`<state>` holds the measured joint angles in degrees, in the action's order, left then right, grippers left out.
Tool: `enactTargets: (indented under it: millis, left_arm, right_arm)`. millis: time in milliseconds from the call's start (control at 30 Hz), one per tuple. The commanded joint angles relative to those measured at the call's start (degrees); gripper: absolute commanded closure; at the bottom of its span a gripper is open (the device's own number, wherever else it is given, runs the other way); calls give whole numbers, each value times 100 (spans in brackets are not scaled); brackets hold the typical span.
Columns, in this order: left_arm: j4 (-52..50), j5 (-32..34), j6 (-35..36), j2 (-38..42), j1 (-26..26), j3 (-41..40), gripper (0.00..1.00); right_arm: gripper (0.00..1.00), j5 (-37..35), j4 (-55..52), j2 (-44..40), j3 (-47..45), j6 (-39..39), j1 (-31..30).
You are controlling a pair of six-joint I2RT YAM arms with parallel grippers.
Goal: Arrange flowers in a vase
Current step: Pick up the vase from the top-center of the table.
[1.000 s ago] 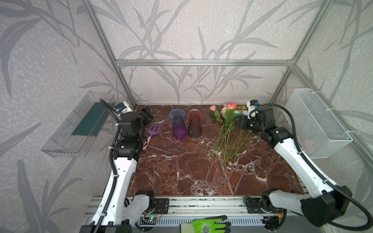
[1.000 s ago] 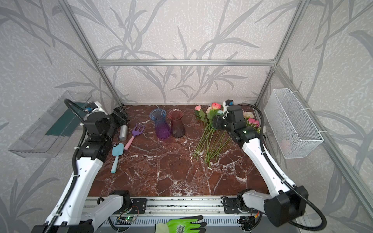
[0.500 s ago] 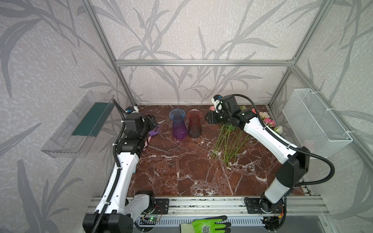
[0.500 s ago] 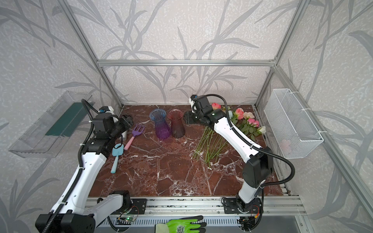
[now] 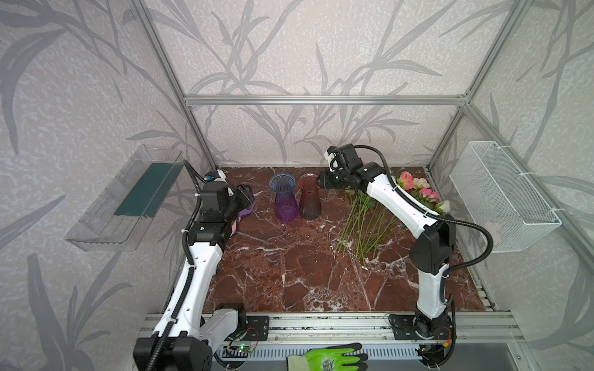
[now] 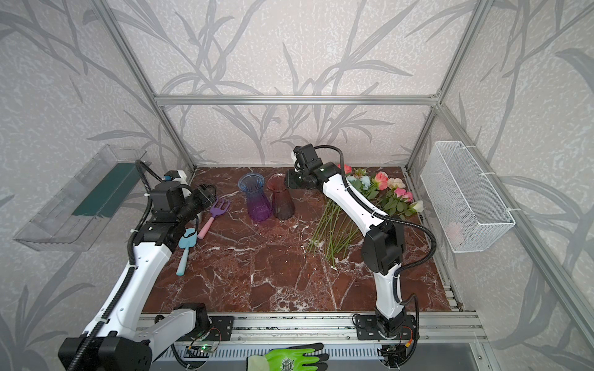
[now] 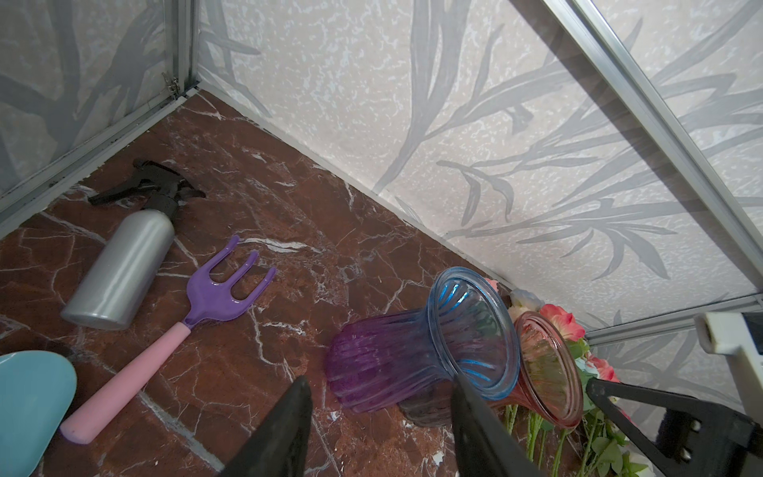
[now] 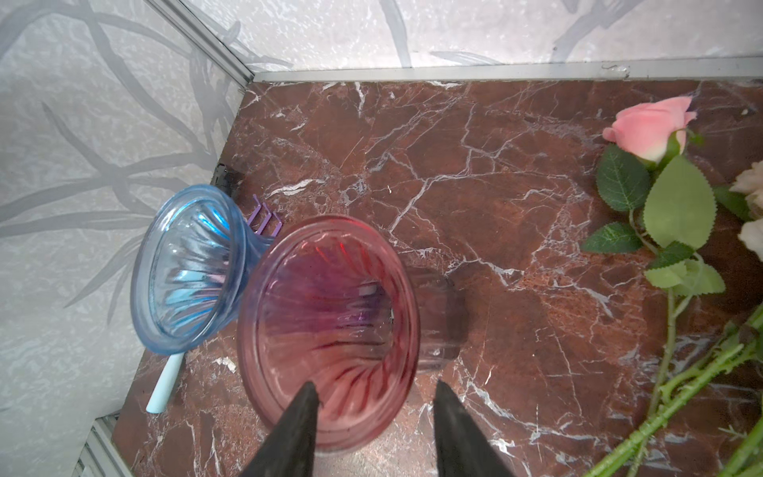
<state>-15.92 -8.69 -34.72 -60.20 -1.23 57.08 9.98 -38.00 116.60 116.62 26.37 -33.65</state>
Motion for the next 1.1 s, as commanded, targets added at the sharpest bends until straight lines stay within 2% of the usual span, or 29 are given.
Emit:
enactTargets:
  millis: [0,133,333,700,1067]
  left_arm:
    - [138,-36,-96,87,-29,-89,45]
    - [184,-36,-131,105,-26,-118,45]
    - [221,-65,-167,103,-32,-139,45]
    - [300,-98,-158,153,-31,-190,45]
    - [309,-35,-132,185,-35,-224,45]
  right_arm:
    - [59,-53,-522,395,598,98,-20]
    - [62,-182,-923,733,1117,3,-56]
    - [63,-382,-1061,796,1182,-114,-84]
    - [85,-417,-1052,815,1249,-88,-81]
    - [100,-449,-1067,508,1126,-125,-78]
